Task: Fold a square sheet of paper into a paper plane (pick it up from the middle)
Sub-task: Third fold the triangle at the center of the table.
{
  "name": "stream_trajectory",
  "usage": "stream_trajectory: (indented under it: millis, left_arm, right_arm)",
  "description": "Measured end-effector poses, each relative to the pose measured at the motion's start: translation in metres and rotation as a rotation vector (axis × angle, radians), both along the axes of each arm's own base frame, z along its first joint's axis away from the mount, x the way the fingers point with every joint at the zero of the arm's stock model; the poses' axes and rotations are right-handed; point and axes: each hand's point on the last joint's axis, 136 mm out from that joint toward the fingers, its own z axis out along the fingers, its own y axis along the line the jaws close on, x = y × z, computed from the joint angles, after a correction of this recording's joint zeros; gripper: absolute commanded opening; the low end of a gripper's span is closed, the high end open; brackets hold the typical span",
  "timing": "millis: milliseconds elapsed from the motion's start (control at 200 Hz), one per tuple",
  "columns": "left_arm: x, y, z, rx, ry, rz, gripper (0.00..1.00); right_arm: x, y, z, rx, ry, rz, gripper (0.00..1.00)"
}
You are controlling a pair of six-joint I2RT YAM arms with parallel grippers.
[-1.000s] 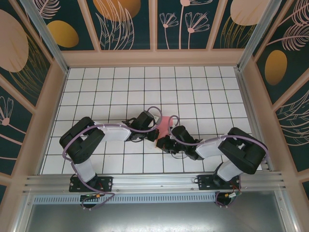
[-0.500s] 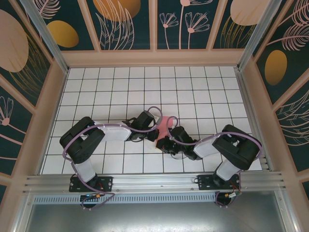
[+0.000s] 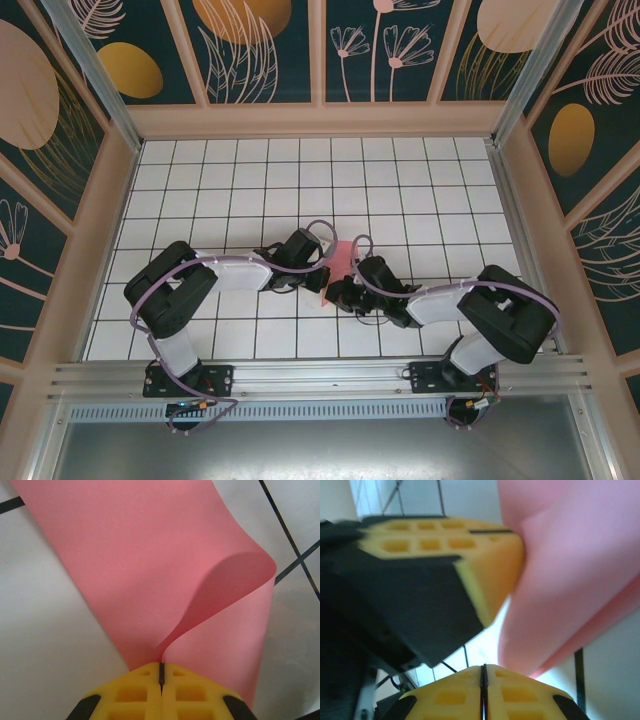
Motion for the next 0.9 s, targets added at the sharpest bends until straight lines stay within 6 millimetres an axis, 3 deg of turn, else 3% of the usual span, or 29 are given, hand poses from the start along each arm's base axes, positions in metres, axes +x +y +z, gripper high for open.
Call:
stream_trajectory:
  millis: [220, 525, 751, 901]
  left_arm:
    - [0.000, 0.000, 0.000, 0.000, 0.000, 0.000, 0.02]
    - [0.000, 0.000, 0.000, 0.003, 0.000, -0.003, 0.02]
    - [0.001, -0.001, 0.000, 0.013, 0.003, -0.009, 0.02]
    - [0.001, -0.001, 0.000, 0.015, 0.004, -0.008, 0.02]
  right_arm:
    - [0.007, -0.004, -0.001, -0.010, -0.004, -0.015, 0.06]
    - [0.007, -0.013, -0.027, -0.078, 0.052, -0.036, 0.06]
    - [0.009, -0.012, -0.025, -0.089, 0.055, -0.032, 0.09]
    - [0.017, -0.017, -0.009, -0.071, 0.020, -0.044, 0.10]
